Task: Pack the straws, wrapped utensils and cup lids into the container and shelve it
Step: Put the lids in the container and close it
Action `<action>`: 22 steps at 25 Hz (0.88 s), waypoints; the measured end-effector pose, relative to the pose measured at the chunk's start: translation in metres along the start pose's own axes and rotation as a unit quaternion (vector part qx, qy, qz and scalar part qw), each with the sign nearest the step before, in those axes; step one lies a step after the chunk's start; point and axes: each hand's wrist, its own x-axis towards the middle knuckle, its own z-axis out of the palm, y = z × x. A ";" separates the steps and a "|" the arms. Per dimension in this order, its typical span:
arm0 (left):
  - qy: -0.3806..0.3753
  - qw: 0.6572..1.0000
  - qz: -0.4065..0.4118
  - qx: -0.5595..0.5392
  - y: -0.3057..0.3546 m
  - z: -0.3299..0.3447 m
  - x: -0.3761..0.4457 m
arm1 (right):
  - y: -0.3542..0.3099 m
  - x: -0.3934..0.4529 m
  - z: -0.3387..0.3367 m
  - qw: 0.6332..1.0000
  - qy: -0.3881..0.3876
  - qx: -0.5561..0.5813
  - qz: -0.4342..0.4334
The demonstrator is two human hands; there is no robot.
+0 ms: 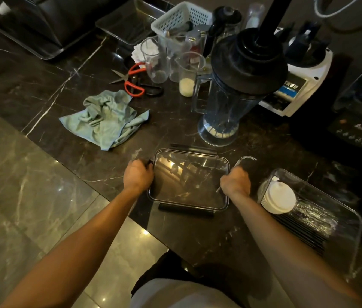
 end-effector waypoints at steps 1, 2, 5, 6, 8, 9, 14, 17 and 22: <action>0.003 1.000 -0.004 -0.019 0.003 -0.006 -0.004 | -0.002 -0.003 -0.003 1.000 -0.004 -0.018 -0.004; -0.002 0.997 -0.019 -0.075 0.006 -0.013 -0.006 | -0.003 -0.005 -0.006 1.000 -0.009 -0.027 -0.008; -0.045 0.947 -0.067 -0.311 0.028 -0.040 -0.019 | 0.000 -0.014 -0.021 0.999 -0.006 -0.006 -0.044; -0.058 0.934 -0.057 -0.348 0.038 -0.049 -0.024 | 0.000 -0.018 -0.027 0.998 -0.007 0.017 -0.060; -0.072 0.935 -0.006 -0.347 0.061 -0.060 -0.037 | -0.002 -0.025 -0.040 0.993 -0.005 0.054 -0.104; -0.077 0.942 0.019 -0.326 0.072 -0.063 -0.044 | -0.001 -0.027 -0.043 0.990 -0.002 0.058 -0.130; -0.092 0.942 0.056 -0.319 0.109 -0.065 -0.076 | 0.020 -0.031 -0.052 0.954 -0.177 0.120 -0.208; -0.115 0.915 0.107 -0.372 0.129 -0.071 -0.097 | 0.037 -0.045 -0.064 0.892 -0.374 0.112 -0.228; -0.146 0.868 0.145 -0.452 0.164 -0.087 -0.132 | 0.066 -0.068 -0.061 0.882 -0.357 0.146 -0.269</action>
